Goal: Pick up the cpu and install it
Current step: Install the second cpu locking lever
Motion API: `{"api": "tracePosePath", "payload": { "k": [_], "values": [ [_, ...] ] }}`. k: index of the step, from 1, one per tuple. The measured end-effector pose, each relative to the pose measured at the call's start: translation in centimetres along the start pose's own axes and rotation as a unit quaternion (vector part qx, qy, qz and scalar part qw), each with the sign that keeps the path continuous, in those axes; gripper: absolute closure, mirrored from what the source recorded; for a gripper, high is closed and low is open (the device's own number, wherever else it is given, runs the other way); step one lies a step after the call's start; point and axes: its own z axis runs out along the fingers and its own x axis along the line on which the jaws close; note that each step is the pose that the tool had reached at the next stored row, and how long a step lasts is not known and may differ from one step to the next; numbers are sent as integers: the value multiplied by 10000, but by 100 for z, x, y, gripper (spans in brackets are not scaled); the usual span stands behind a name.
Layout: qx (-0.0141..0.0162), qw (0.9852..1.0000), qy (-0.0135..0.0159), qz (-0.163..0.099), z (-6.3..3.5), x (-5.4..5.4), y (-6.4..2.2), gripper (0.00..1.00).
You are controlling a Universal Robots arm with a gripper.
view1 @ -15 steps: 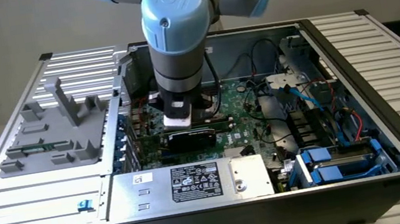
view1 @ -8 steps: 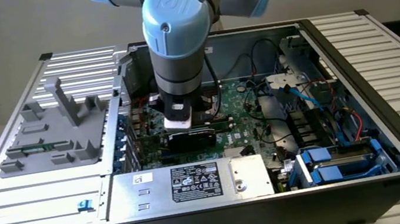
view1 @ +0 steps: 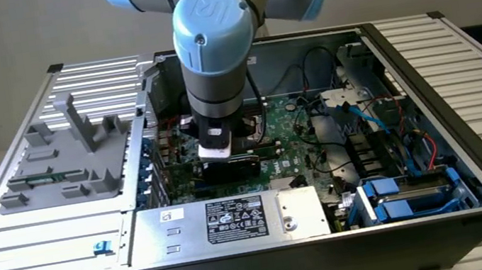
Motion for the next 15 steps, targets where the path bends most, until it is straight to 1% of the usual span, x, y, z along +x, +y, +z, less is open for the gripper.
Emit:
{"api": "tracePosePath", "payload": {
  "k": [6, 15],
  "values": [
    [2, 10000, 0, 0, 37, -1, -17, 89],
    [3, 10000, -1, 0, 67, 1, -13, 89]
  ]
}}
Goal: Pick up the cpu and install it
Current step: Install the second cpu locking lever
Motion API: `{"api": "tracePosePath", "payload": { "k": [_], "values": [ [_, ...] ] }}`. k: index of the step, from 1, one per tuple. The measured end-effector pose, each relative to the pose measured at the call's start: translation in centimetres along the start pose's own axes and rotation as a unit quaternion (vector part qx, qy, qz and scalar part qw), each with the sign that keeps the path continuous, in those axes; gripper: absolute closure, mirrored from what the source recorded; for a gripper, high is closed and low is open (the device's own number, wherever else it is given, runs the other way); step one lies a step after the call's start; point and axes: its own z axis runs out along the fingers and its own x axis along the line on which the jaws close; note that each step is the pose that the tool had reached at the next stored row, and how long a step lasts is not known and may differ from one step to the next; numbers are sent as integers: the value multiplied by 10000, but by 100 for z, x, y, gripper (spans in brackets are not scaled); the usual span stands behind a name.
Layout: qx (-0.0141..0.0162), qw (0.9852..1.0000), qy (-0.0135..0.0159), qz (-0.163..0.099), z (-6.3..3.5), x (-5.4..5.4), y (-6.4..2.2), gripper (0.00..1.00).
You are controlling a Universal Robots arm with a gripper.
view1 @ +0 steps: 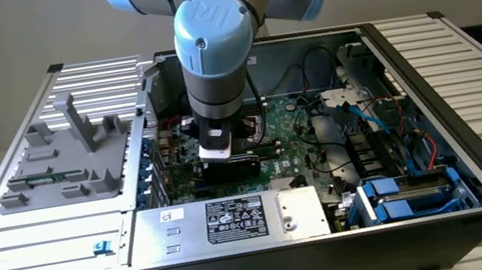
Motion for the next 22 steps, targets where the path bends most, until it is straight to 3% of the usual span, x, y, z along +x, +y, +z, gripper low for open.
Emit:
{"api": "tracePosePath", "payload": {
  "k": [22],
  "values": [
    [11, 10000, -2, -1, 52, 0, -7, 89]
  ]
}}
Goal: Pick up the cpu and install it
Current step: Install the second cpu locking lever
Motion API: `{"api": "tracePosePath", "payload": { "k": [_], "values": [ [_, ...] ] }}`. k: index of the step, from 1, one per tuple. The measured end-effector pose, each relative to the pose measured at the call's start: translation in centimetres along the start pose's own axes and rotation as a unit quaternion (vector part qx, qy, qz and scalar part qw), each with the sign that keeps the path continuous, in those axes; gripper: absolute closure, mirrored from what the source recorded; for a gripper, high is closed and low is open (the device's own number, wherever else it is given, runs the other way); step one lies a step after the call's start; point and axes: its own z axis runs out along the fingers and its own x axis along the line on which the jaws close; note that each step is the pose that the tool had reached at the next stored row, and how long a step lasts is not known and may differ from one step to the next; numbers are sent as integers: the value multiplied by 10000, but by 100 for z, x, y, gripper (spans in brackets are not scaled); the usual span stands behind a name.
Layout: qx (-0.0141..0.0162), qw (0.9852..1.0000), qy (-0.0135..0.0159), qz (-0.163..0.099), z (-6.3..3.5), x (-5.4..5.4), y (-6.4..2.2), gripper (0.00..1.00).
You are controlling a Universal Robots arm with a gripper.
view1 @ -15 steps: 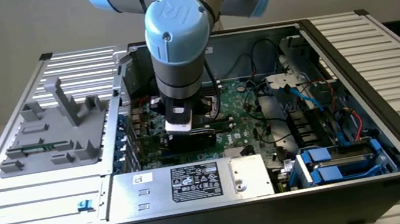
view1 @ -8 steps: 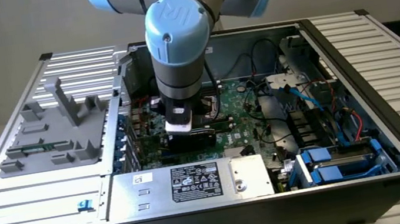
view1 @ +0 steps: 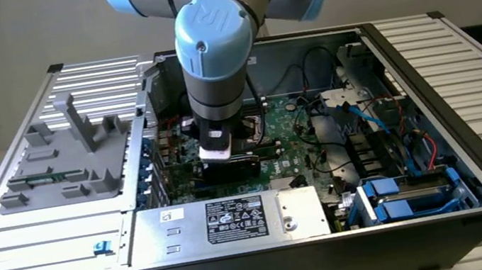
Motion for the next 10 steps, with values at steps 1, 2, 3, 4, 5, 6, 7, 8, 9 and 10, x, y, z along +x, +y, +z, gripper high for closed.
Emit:
{"api": "tracePosePath", "payload": {
  "k": [1, 2, 3, 4, 5, 6, 7, 8, 9, 10],
  "values": [
    [0, 10000, 0, 0, 1, -1, 0, 89],
    [1, 10000, 0, 0, 3, -2, 0, 89],
    [1, 10000, 0, 0, 4, -4, 1, 89],
    [1, 10000, 0, 1, 5, -7, 1, 89],
    [1, 10000, 0, 0, 6, -8, 2, 89],
    [1, 10000, 0, 0, 6, -8, 2, 89],
    [1, 10000, 0, 0, 7, -9, 2, 89],
    [1, 10000, 0, 0, 7, -9, 3, 89],
    [1, 10000, 0, 0, 8, -10, 3, 89],
    [1, 10000, 0, 0, 9, -10, 4, 89]
  ]
}}
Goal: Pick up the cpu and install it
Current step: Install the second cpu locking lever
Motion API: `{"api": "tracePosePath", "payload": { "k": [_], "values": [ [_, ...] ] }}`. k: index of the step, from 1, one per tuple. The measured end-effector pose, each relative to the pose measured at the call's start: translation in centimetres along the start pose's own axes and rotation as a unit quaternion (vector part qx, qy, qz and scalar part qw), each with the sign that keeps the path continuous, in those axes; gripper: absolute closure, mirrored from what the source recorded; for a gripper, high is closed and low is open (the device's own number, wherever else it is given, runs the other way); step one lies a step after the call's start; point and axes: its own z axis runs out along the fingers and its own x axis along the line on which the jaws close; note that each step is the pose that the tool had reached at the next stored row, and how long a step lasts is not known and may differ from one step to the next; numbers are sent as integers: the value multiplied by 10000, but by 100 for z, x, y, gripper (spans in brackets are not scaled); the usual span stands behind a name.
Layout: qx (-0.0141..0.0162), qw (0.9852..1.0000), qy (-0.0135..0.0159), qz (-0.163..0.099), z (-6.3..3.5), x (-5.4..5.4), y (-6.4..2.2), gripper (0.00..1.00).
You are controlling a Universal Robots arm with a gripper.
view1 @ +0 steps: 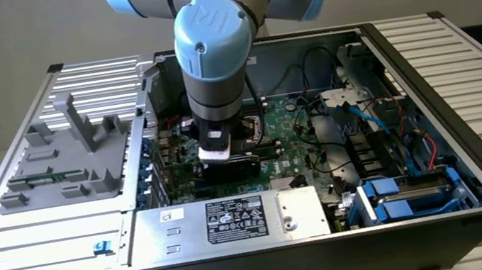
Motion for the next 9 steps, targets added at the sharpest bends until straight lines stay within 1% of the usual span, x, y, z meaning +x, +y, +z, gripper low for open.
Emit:
{"api": "tracePosePath", "payload": {
  "k": [9],
  "values": [
    [5, 10000, -1, 0, 6, -14, 5, 89]
  ]
}}
